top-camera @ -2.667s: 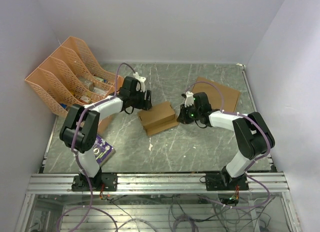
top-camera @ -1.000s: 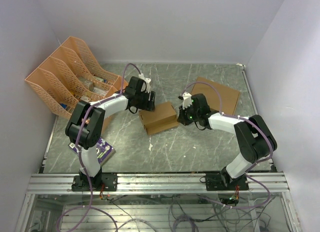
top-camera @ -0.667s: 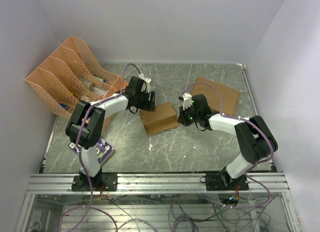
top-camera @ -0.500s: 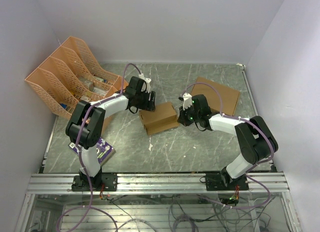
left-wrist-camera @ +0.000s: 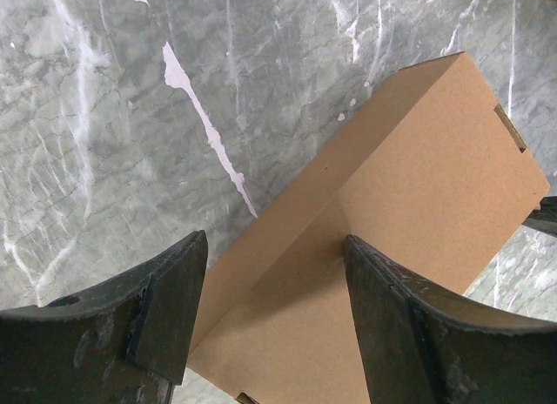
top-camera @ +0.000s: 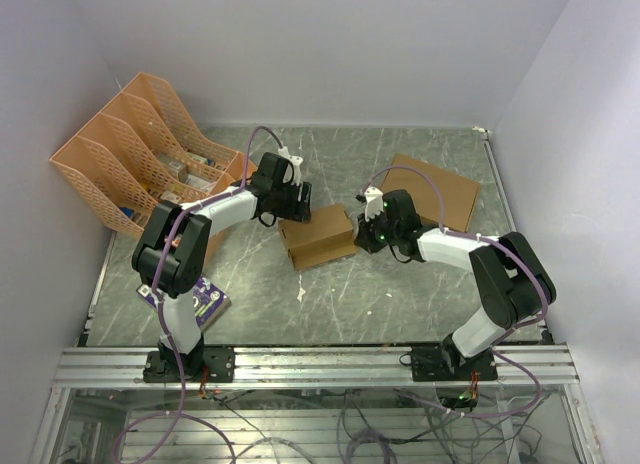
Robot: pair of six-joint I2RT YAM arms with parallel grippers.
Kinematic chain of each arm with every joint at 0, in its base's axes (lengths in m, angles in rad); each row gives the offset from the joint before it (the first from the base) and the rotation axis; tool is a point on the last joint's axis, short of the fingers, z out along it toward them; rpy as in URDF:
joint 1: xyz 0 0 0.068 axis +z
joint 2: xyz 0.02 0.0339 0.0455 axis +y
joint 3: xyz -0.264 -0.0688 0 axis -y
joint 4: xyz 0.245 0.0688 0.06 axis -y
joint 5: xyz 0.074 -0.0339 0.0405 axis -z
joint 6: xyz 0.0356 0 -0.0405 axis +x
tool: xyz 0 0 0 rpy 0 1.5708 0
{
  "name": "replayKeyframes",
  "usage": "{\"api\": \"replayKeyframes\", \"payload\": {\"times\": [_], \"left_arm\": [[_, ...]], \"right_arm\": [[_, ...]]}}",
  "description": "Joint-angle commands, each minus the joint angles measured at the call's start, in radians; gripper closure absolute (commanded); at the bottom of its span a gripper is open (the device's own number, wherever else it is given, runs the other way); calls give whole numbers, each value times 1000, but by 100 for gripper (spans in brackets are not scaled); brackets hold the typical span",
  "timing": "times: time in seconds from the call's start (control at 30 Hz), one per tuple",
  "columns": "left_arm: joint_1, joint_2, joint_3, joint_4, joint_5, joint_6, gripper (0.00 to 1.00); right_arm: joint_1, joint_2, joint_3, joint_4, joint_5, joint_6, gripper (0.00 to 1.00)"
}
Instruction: Fold the paper box
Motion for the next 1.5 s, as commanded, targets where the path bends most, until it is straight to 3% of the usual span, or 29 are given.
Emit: {"api": "replayKeyframes", "payload": {"times": [0.0, 1.47], "left_arm": [[-15, 64, -1, -80, -30, 21, 26], [-30, 88, 18, -101, 5, 52, 26]], "right_arm": [[30, -17, 9, -11, -8, -17, 100], [36, 53, 156, -82, 55, 7, 100]]}}
